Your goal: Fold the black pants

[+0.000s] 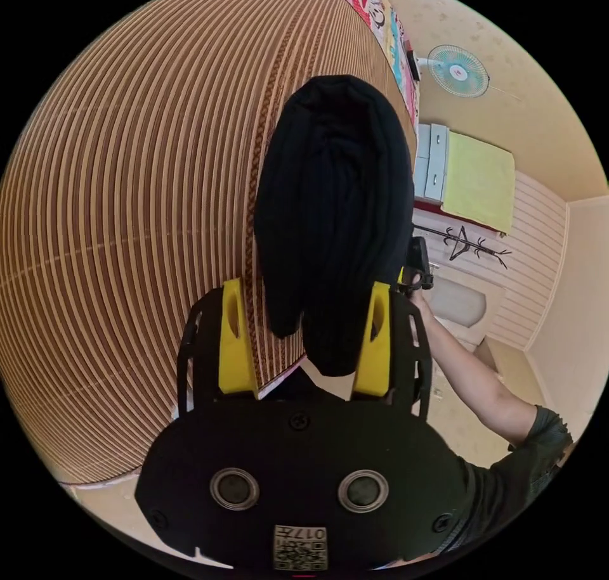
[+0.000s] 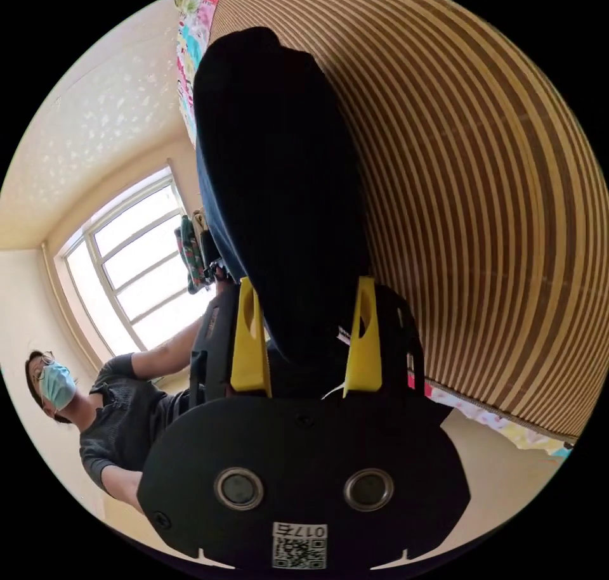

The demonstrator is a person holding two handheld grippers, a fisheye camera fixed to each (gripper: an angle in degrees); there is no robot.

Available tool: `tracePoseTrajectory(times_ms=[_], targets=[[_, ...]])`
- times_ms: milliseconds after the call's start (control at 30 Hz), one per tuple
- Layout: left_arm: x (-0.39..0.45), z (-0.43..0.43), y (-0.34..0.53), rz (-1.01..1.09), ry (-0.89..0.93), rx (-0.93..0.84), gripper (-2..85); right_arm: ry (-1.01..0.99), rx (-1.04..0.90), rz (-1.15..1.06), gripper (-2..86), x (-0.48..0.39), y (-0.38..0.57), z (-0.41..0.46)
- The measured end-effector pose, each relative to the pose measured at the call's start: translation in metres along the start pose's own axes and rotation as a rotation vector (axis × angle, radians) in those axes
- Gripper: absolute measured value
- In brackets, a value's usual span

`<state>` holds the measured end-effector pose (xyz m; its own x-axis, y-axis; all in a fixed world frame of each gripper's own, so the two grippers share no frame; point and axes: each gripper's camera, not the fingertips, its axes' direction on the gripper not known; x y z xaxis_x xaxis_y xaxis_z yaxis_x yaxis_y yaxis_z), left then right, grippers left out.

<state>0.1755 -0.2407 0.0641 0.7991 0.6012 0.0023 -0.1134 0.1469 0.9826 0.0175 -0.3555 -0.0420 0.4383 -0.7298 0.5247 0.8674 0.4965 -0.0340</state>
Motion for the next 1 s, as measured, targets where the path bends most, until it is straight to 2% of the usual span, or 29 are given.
tracePoseTrajectory(times_ms=[67,133,300,400,533,633,867,1000], targets=[[-0.018,-0.006,0.001,-0.045,0.128,0.002,19.2,-0.051,0.007,0.012,17.1,-0.011,0.031,0.029],[-0.027,-0.015,0.003,-0.043,0.149,-0.022,17.3,-0.055,0.055,0.025,15.1,-0.02,0.06,0.043],[-0.001,-0.016,0.015,0.056,0.064,-0.243,14.0,-0.147,0.168,0.03,11.6,-0.031,0.133,0.035],[0.035,-0.005,0.024,0.125,0.024,-0.291,12.9,-0.198,0.177,-0.009,10.3,-0.04,0.163,-0.001],[0.093,0.028,0.022,0.203,-0.039,-0.28,12.2,-0.125,0.146,-0.079,9.5,-0.06,0.191,-0.075],[0.143,0.073,0.005,0.242,-0.042,-0.25,11.8,-0.119,0.208,-0.112,9.3,-0.061,0.218,-0.153],[0.3,0.22,-0.074,0.372,0.014,-0.202,11.8,0.049,0.382,-0.233,9.4,-0.091,0.288,-0.376],[0.389,0.313,-0.128,0.453,0.081,-0.19,11.9,0.168,0.479,-0.254,9.8,-0.098,0.315,-0.476]])
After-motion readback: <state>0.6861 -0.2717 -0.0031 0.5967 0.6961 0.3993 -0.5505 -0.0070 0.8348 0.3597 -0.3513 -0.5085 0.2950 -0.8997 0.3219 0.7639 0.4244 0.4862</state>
